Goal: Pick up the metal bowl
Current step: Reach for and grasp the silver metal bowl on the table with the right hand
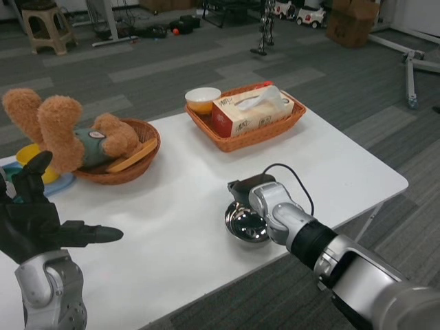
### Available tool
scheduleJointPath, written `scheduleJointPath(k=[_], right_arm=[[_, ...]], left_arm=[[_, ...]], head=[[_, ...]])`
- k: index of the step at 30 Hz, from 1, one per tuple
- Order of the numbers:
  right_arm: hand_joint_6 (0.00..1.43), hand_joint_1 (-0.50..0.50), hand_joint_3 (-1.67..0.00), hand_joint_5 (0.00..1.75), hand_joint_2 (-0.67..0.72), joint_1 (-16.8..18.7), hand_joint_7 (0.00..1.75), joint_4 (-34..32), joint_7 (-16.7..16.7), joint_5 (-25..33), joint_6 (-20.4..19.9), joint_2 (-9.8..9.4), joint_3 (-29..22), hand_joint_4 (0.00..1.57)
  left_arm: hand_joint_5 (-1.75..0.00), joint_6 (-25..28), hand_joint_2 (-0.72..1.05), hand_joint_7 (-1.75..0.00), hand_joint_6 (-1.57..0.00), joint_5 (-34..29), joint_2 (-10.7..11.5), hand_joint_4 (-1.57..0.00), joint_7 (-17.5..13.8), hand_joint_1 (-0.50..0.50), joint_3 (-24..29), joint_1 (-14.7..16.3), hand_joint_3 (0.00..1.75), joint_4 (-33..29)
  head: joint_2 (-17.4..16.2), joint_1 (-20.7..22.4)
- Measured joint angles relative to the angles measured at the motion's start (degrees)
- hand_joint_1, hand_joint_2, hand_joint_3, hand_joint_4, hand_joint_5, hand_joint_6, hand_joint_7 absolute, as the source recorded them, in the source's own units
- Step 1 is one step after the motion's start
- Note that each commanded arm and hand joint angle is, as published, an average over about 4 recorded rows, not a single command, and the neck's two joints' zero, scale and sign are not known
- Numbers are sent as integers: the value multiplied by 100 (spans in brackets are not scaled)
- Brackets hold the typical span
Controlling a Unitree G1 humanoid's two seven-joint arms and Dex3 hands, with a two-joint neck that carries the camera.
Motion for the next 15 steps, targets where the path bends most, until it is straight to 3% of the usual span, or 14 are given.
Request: scheduleJointPath(k=[9,15], right_arm=[[0,-46,0,0,66,-9,7,433,-718,92,-199,112,99,1],[1,-46,0,0,66,-14,7,625,-871,155,-282,174,113,1]], left_arm=[[-133,-4,-64,-7,-1,0,1,-112,0,-46,-12,4,0,-12],[-133,-5,-64,-7,0,0,1,-112,0,-46,-14,5,0,-16]], head=[[0,4],[-12,11]])
